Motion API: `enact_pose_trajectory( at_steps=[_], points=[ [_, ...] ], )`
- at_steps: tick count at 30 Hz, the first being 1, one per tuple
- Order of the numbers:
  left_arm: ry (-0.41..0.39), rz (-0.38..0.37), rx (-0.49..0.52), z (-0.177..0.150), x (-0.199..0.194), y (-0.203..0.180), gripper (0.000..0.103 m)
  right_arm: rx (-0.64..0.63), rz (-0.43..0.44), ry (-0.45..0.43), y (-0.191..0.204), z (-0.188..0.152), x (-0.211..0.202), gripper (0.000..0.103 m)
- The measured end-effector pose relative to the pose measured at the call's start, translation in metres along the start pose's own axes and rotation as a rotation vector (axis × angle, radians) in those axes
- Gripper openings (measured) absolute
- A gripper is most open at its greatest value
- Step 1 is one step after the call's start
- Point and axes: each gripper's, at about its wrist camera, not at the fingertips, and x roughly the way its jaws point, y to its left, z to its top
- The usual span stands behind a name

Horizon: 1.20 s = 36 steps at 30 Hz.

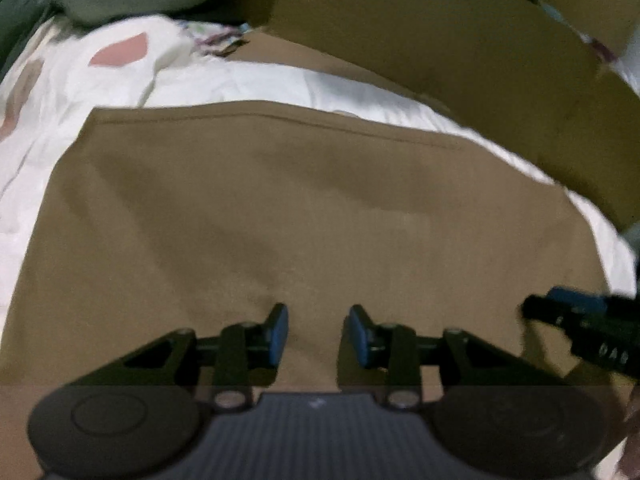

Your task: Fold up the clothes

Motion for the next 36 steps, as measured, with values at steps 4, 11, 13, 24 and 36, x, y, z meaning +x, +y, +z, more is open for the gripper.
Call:
enact_pose_trajectory(
  at_steps=[4,11,13,24,36],
  points=[
    [-0.029,0.036,0.051,-0.004,-0.008,0.007,0.038,0.083,-0.035,0.026,-0.02,-0.008,-0.003,0.048],
    [-0.026,0.085,0.036,-0.016,-0.026,0.066,0.04,0.114,-0.04,0.029,-0.048,-0.036,-0.023,0.048],
    [-0.022,0.099,0.001,-0.022,-0.03,0.085,0.04,0.119,-0.044,0.027,-0.054,-0.043,-0.03,0.048],
    [-0.041,0.153,-0.085,-0.044,-0.055,0.142,0.04,0.143,-0.062,0.058,-0.075,-0.047,-0.042,0.048],
    [-0.122,0.034,-0.059,-0.045,-0.081,0.102,0.04,0.086,-0.073,0.024,-0.042,-0.048,-0.065,0.048]
  ],
)
